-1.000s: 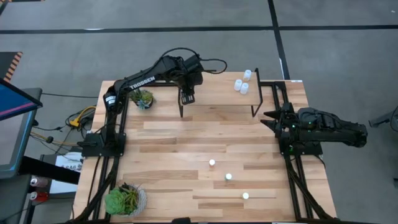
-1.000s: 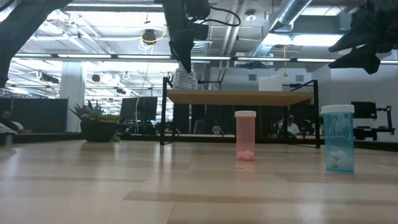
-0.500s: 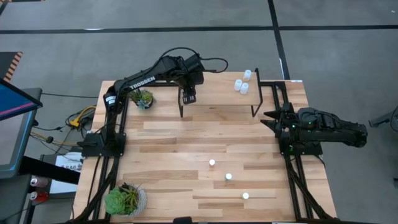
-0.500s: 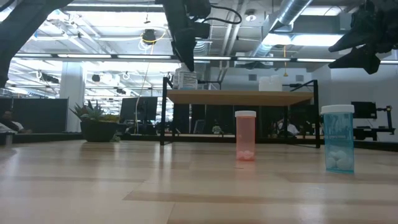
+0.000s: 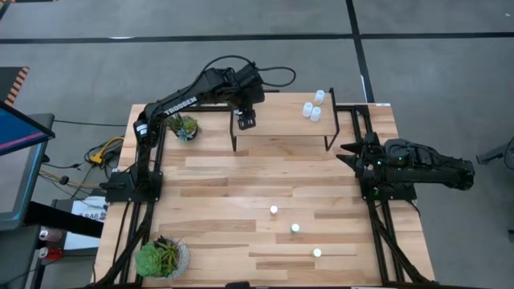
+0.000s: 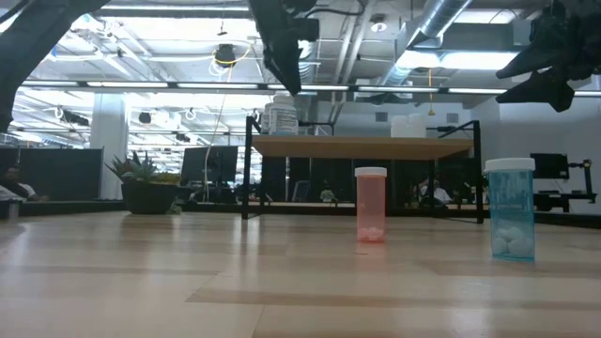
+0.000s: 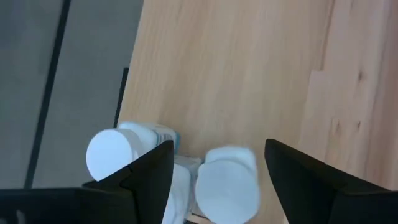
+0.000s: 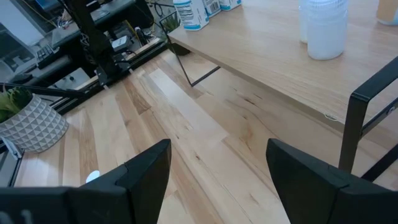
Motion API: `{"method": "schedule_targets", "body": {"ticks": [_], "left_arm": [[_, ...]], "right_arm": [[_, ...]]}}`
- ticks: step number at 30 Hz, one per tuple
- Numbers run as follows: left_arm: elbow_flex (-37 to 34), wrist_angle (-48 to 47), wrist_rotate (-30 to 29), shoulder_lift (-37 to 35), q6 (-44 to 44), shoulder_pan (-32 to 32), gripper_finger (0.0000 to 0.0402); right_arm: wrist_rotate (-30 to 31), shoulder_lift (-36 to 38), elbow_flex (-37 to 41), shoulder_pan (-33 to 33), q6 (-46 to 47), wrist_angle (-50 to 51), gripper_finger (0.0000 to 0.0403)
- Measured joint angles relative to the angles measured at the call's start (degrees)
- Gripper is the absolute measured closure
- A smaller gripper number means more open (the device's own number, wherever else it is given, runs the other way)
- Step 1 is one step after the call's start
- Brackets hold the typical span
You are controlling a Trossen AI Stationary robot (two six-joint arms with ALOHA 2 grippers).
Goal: Pick and place medicine bottles onto shelf by color
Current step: Put the pink pill bottle on the shelf
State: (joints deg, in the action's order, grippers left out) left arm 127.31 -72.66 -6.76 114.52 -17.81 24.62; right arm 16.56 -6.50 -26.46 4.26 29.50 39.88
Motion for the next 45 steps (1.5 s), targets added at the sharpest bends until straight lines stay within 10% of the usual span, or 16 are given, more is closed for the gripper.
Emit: {"method": "schedule_targets", "body": {"ticks": [28,45], "left_arm": [[7.37,-14.64,1.67,-0.15,13.04,-18.52,0.0164],[-9.92,-10.39,5.42,0.00,13.46,-30.03,0.0164]], "right_arm": [[-2.70,-0.22,0.00,-0.14,7.40,-0.79,0.0117],[-16.77,-12.03,-3.93,-9.10,12.58,-25.20,0.0117]]}}
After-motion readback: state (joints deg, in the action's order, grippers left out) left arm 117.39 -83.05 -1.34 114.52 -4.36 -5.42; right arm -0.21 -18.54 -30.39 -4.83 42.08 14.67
